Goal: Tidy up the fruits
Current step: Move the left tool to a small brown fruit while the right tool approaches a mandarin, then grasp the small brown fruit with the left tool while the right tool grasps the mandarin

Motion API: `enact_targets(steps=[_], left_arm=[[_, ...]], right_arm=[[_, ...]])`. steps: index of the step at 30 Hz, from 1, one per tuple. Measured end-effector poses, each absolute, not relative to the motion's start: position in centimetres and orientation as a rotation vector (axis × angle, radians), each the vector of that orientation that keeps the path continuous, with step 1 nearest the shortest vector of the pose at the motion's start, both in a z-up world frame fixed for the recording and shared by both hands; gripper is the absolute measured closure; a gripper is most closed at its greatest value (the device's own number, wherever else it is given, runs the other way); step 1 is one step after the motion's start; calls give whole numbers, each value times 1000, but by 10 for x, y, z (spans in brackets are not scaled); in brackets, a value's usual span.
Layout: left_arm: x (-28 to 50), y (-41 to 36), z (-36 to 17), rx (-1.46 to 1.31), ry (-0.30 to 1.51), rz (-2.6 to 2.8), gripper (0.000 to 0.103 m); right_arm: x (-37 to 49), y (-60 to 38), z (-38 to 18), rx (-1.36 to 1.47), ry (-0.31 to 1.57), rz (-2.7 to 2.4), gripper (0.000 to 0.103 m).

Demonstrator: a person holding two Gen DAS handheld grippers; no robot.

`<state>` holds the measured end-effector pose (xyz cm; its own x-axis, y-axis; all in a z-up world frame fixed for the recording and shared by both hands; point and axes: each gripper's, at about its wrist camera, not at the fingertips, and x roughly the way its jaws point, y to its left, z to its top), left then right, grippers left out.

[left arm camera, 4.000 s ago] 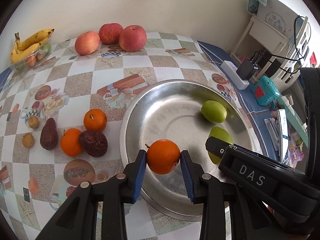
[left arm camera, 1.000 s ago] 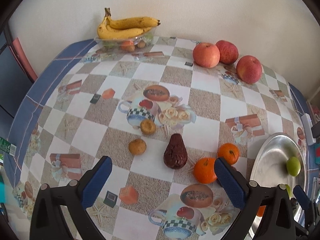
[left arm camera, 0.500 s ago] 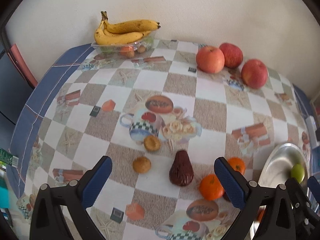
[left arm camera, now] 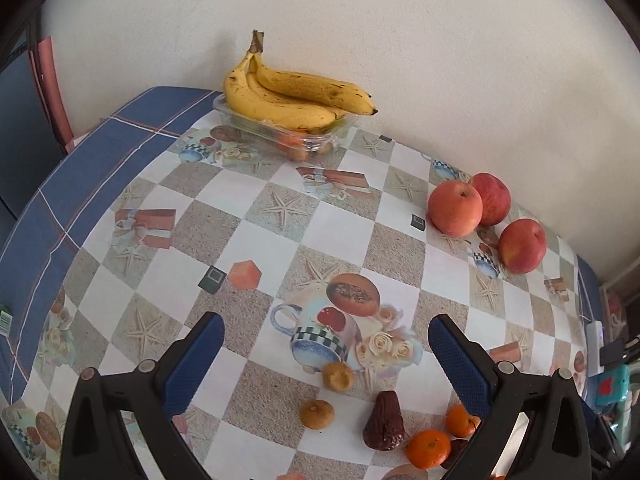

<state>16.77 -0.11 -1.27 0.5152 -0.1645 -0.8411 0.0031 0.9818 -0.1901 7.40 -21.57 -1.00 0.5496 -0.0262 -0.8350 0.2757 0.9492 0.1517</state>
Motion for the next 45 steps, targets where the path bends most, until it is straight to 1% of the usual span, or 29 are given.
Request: enact_targets(steps=[6,8,9,10,14,15,16,17,19,20,21,22,23,24,26,32,38,45], left_arm=[[167,-8,-31,-105,1076,-120,0],[166,-11,-39,-88,1097,-125,0],[165,-11,-45,-104,1113,-140,0],[165,-11,-50,-127,1136,-151,0],[165,-12,-69,-190,1189,-180,5],[165,-14,-74,-179,1200,-182,12],[165,-15,-77,-171,1210,-182,18],[164,-17,-81,-172,1218,-185,20],[165,-17,-86,-187,1236,-196,32],[165,-19,-88,-186,1240,-198,35],[165,-20,-88,-179,1241,-199,43],[165,-22,-89,-174,1244,-202,53],[164,-23,-90,-176,1249,-207,58],[165,-23,-92,-183,1255,-213,64],[165,-23,-95,-198,1265,-217,75],[161,-22,-84,-203,1239,-236,76],[153,-25,-59,-203,1182,-271,76],[138,-28,-34,-211,1138,-327,76]], right_arm=[[84,-207,-17,289,981,-139,15],[84,-204,-24,287,1001,-127,18],[84,-204,-28,291,1010,-123,23],[84,-203,-32,296,1020,-124,30],[84,-201,-50,307,1062,-120,36],[84,-200,-54,306,1073,-116,45],[85,-198,-59,304,1084,-112,49],[85,-197,-64,301,1097,-111,49],[86,-196,-72,298,1119,-114,51],[86,-196,-76,299,1127,-114,53],[86,-196,-79,300,1134,-115,56],[86,-196,-81,299,1140,-117,58],[86,-197,-83,299,1143,-117,60],[86,-197,-85,302,1147,-119,63],[85,-199,-86,319,1146,-114,65],[83,-198,-79,331,1131,-106,66],[75,-199,-57,348,1082,-103,66],[57,-200,-41,351,1065,-128,66]])
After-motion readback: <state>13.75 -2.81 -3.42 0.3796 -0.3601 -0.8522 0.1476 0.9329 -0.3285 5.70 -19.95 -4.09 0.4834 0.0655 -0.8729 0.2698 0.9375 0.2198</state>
